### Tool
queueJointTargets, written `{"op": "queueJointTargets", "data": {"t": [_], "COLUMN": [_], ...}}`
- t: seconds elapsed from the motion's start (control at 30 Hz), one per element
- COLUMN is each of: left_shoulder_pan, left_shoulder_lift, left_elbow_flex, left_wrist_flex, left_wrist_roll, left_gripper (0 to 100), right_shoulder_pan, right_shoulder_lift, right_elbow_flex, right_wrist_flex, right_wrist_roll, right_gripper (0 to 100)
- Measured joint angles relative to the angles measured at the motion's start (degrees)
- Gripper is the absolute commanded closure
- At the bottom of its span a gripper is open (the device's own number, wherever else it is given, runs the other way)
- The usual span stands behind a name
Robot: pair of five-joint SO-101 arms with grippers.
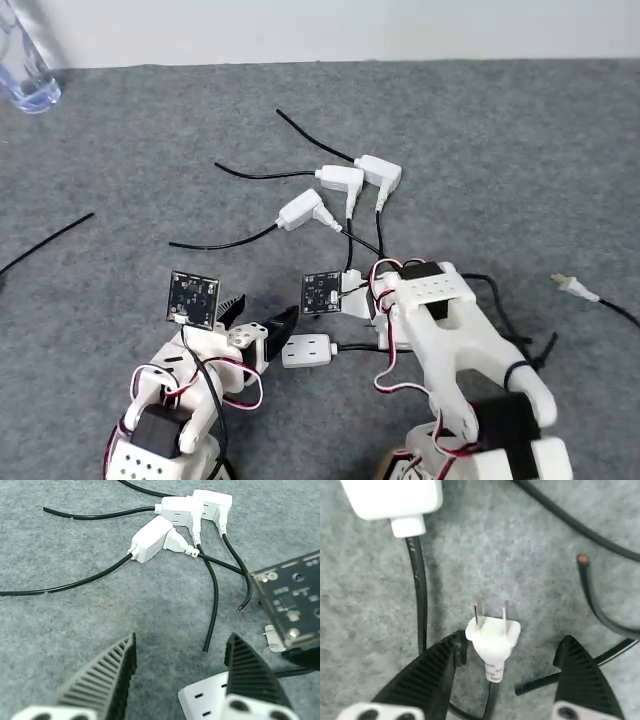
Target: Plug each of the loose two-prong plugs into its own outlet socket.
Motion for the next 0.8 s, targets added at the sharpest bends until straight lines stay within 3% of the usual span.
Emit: {"op": "queueJointTargets", "data": {"t": [0.37,0.67,0.8], "left_shoulder_pan": [0.00,0.00,1.93], "left_shoulder_lift": [0.00,0.00,0.00], "left_elbow_flex": [0.00,0.00,0.00], "left_wrist_flex": [0.00,0.00,0.00], "left_wrist_roll": [0.00,0.00,0.00], "left_gripper": [73,73,73], "right_shoulder_pan": [0.18,0.35,-0.88], "right_shoulder_lift": [1.32,1.58,-0.09], "right_elbow_flex": [-1.93,-2.37,-3.25], "right_wrist_flex": [-0.53,-0.62,1.67], "right_wrist_roll": [5.63,5.45,0.00], "right_gripper": [98.7,99.0,99.0]}}
